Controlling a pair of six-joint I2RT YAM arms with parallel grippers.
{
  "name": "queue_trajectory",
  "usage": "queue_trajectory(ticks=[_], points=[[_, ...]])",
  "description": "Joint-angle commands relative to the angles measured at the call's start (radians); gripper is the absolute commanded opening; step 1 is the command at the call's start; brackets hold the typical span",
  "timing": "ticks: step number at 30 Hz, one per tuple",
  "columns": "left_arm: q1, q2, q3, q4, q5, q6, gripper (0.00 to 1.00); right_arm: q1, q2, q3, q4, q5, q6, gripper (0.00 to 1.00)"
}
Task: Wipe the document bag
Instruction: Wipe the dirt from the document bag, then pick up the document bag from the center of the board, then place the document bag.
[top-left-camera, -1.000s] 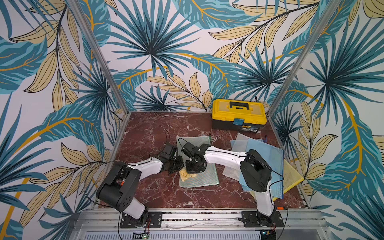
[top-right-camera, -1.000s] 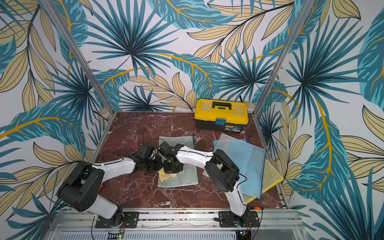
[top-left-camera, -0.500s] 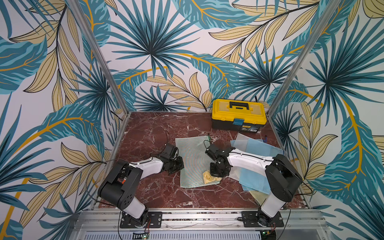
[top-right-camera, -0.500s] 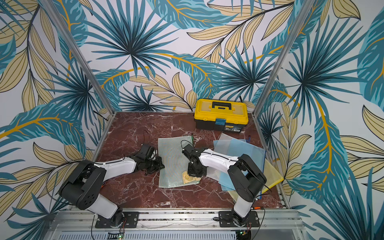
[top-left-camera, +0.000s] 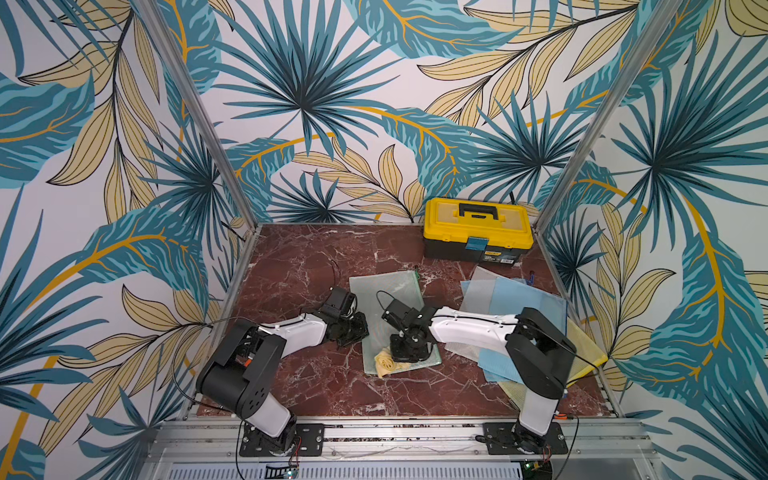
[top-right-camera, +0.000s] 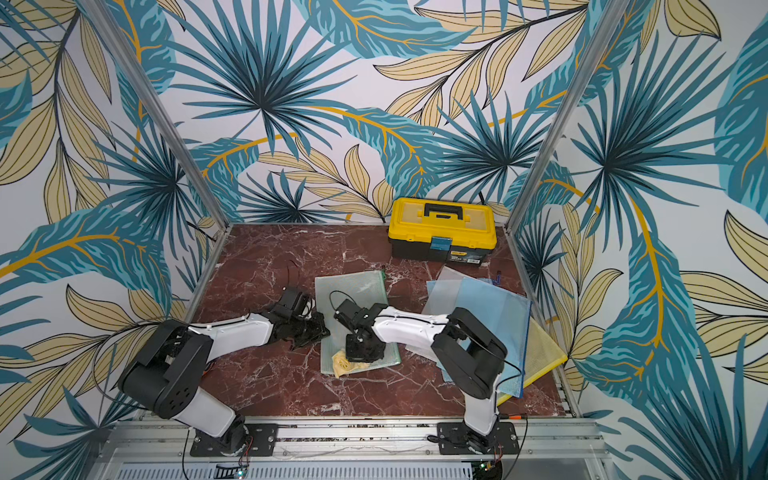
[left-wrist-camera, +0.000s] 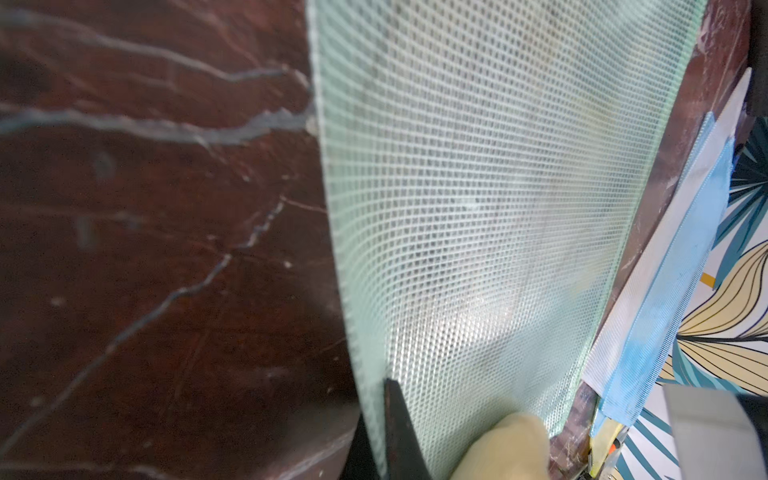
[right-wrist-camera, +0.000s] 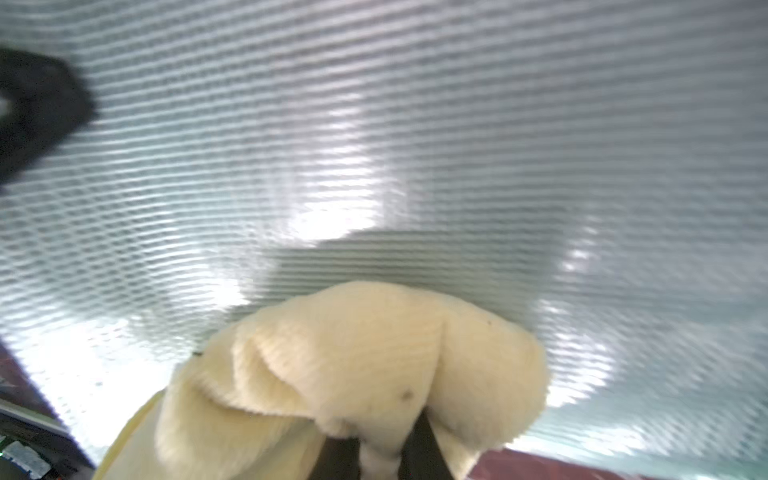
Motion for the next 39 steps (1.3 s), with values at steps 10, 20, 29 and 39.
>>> queue_trajectory(ticks=[10, 20, 29, 39], points=[[-0.058, -0.156, 0.094, -0.049, 0.021, 0.141, 0.0, -0.098, -0.358, -0.033, -0.162, 0.117, -0.054, 0.0], [-0.174, -0.154, 0.52, -0.359, 0.353, 0.396, 0.0, -0.099, -0.817, 0.127, -0.359, 0.65, 0.059, 0.0], [-0.32, 0.151, 0.993, -0.41, 0.532, 0.497, 0.0, -0.101, -1.08, 0.109, -0.536, 0.902, 0.147, 0.0], [-0.443, 0.486, 1.255, -0.4, 0.368, 0.55, 0.0, -0.101, -1.108, 0.108, -0.602, 0.922, 0.123, 0.0]])
